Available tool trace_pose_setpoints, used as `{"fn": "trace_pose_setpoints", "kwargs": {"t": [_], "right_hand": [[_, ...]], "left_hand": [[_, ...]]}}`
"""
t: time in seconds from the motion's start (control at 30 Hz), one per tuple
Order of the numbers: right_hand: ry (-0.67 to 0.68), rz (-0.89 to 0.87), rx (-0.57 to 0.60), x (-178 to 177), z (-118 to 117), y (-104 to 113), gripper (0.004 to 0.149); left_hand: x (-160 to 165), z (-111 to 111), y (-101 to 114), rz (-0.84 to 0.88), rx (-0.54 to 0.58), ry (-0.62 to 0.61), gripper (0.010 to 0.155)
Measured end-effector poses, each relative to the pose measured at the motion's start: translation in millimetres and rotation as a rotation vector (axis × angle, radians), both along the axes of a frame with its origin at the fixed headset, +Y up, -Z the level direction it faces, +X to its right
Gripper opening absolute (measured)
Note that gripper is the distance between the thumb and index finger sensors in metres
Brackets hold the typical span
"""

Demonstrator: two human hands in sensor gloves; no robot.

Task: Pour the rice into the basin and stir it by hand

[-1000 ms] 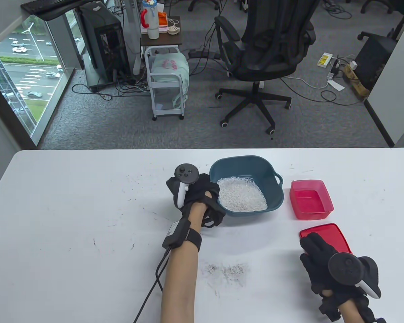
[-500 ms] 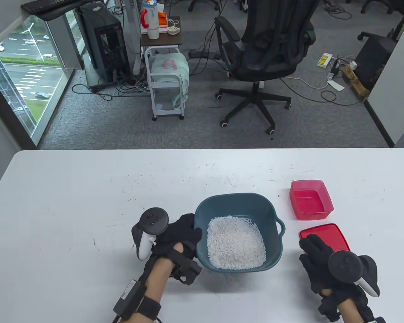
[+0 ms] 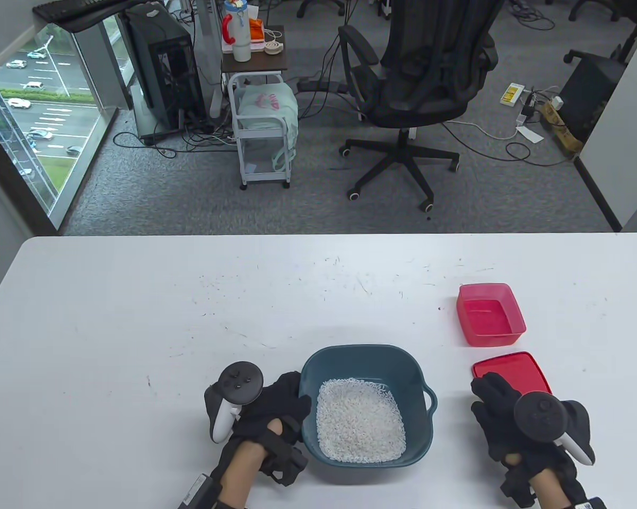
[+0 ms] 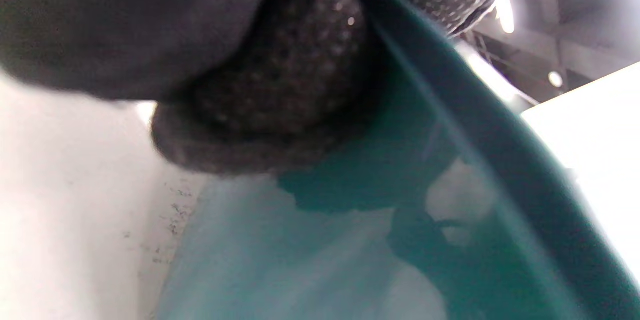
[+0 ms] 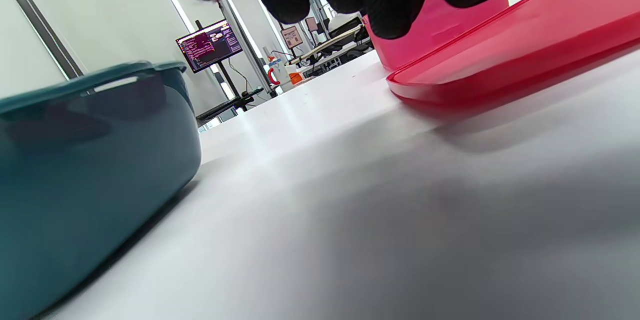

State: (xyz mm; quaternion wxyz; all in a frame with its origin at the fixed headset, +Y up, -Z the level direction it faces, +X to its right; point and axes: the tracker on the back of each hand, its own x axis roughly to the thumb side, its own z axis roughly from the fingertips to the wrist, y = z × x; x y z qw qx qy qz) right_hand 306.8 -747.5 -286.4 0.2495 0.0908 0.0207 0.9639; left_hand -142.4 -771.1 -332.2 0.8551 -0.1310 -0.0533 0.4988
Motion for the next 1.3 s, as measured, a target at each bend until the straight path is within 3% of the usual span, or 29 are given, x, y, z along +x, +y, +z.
{"fn": "trace_pose_setpoints", "kwargs": {"t": [0.17,0.33,0.47,0.6,0.73,0.9,0.97,1.07,1.3], "right_hand": [[0.038,0.034,0.022,-10,2,3,0.059],[0.142,0.054,0.154,-43,14,29,0.06],[0.278,0.106,0.196,-93,13,56,0.06],[0.388,0.231,0.185,-140,5,68,0.059],[0.491,0.387,-0.009,-179,-17,62,0.058],[0.533,0.485,-0.15,-224,-47,37,0.058],[0.538,0.553,-0.289,-238,-58,25,0.058],[0.559,0.607,-0.403,-253,-70,8,0.059],[0.498,0.659,-0.468,-257,-82,2,0.06]], "left_hand": [[1,0,-5,-0.006,-0.013,0.002,0.069],[2,1,-6,0.006,-0.014,-0.002,0.071],[2,0,-8,0.019,-0.024,-0.007,0.071],[2,0,-7,0.02,-0.02,-0.011,0.072],[2,0,-8,0.024,-0.018,-0.015,0.072],[2,-1,-8,0.027,-0.019,-0.022,0.071],[2,0,-8,0.028,-0.019,-0.021,0.071],[2,0,-8,0.027,-0.017,-0.021,0.071],[1,-1,-8,0.026,-0.014,-0.022,0.071]]}}
